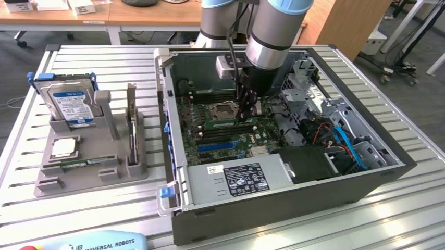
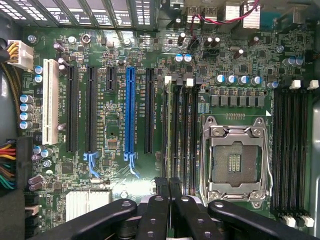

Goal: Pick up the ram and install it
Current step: 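Insert the ram into the slot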

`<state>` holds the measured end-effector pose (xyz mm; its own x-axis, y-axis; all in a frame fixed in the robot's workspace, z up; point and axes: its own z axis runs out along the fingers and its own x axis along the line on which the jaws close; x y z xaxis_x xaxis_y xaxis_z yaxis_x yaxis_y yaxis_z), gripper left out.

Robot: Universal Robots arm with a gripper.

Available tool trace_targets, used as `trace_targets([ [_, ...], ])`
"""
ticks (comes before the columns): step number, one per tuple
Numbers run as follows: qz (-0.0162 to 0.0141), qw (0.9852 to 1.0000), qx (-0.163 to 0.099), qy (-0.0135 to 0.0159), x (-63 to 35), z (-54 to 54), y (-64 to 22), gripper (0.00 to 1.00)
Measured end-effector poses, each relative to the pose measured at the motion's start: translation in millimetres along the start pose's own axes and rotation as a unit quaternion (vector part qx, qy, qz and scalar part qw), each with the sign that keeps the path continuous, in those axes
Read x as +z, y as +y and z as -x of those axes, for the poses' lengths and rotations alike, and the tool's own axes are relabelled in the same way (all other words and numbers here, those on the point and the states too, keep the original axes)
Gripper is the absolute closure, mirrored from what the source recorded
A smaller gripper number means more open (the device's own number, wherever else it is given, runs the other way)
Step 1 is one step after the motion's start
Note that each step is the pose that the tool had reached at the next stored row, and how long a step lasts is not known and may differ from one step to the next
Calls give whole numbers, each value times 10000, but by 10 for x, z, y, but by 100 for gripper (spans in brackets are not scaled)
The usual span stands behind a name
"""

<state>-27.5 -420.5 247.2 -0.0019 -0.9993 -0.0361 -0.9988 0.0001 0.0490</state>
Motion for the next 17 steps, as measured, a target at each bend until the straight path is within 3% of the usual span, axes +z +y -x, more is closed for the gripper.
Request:
trace_targets([
  [17,0,10000,0,1,39,-2,-2,88],
])
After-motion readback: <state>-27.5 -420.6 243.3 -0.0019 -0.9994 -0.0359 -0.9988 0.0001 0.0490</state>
